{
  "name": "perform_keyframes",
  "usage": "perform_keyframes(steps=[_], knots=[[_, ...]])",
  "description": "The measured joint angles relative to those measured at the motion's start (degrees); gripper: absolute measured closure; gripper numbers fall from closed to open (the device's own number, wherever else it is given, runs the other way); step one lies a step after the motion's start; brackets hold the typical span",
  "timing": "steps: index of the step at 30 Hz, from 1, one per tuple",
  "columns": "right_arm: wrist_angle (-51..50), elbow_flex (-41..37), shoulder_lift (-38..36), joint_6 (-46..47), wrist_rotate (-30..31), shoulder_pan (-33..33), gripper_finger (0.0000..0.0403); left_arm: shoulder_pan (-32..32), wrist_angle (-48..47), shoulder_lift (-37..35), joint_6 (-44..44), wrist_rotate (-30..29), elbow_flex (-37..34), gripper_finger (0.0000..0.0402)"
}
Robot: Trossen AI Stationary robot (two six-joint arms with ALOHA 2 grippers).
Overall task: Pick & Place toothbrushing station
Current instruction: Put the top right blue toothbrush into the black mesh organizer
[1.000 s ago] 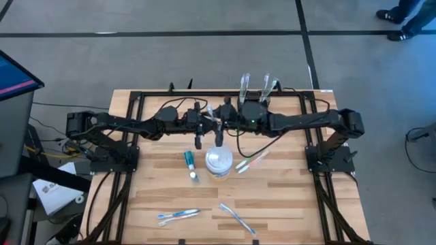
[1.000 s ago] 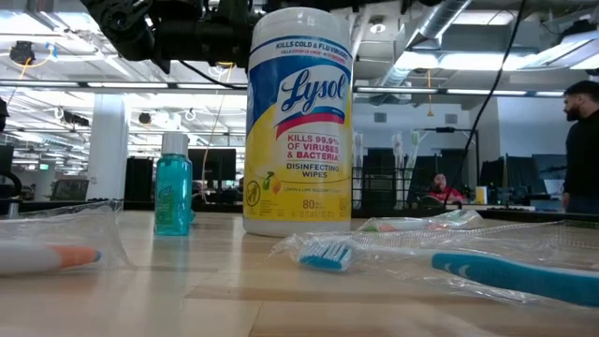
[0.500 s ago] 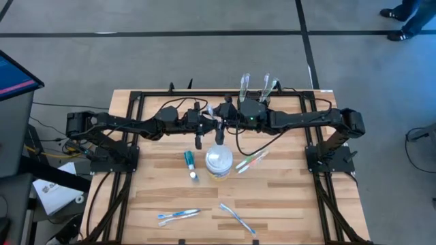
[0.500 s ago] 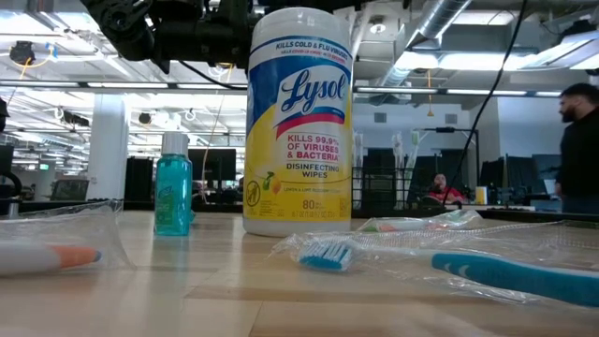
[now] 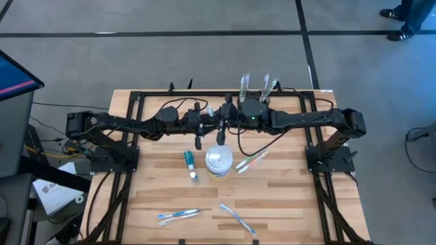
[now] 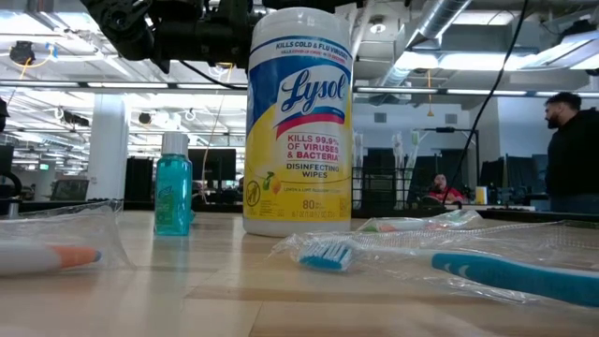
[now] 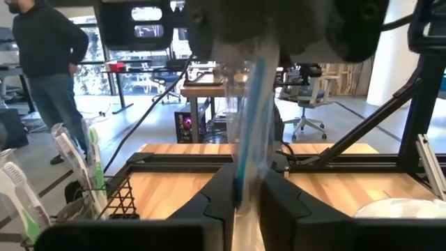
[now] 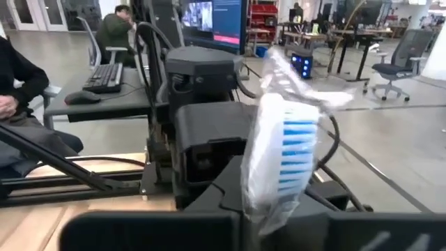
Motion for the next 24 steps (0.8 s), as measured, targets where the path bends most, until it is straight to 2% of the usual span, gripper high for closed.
perform_keyframes(steps=[5, 10, 19, 24], knots=[[-0.4, 0.0, -0.7, -0.5, 0.0, 0.0, 0.0402, 0.5, -0.2, 0.0, -0.2, 0.0, 0.0, 0.0313], [-2.0, 0.0, -1.3, -1.4, -0.2, 0.0, 0.0403, 1.4, -0.3, 0.0, -0.4, 0.0, 0.0, 0.0289], [-3.2, 0.0, -1.4, -2.3, -0.2, -1.6, 0.0403, 1.6, -1.5, -4.2, -0.4, -0.1, 0.0, 0.0267], [-3.9, 0.0, -1.4, -3.9, 1.0, -3.2, 0.0403, 1.6, -8.0, -7.6, -0.4, -0.1, 0.0, 0.0264]])
